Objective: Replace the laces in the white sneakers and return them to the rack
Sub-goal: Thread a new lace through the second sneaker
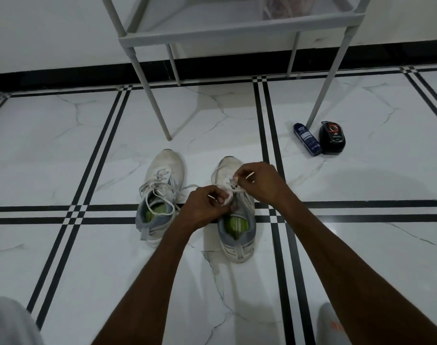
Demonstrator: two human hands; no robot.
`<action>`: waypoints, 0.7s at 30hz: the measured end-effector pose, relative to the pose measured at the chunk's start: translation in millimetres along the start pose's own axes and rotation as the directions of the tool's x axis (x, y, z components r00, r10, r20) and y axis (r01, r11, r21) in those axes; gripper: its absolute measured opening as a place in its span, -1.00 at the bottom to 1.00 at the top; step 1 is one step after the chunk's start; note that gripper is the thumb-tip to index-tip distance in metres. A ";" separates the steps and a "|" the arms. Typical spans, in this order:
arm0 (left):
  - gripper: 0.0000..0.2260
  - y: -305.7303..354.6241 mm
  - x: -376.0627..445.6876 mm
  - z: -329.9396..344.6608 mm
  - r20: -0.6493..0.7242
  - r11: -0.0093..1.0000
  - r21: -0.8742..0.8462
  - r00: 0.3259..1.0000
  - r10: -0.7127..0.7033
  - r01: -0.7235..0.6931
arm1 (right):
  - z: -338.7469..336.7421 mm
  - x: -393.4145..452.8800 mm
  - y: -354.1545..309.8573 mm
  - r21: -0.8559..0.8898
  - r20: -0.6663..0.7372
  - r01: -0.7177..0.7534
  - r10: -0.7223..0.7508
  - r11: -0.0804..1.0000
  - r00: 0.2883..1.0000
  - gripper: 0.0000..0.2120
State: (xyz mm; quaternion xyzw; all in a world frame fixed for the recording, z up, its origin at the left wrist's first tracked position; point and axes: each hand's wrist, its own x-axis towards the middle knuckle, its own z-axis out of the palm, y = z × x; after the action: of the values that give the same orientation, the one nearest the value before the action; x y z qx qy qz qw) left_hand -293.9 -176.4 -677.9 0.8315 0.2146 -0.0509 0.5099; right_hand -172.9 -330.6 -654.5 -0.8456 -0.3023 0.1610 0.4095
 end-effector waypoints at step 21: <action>-0.86 1.2 12.7 28.3 -0.183 0.904 -0.421 0.969 -0.167 0.076 | 10.1 18.1 2.4 -0.283 0.182 -0.040 0.094 0.958 0.979 -0.77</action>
State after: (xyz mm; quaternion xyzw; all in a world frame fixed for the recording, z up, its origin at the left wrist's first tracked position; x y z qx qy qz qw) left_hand -278.1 -197.6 -694.2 0.6912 0.3258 0.0535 0.6429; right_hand -163.4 -314.1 -663.0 -0.8848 -0.3313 0.2121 0.2497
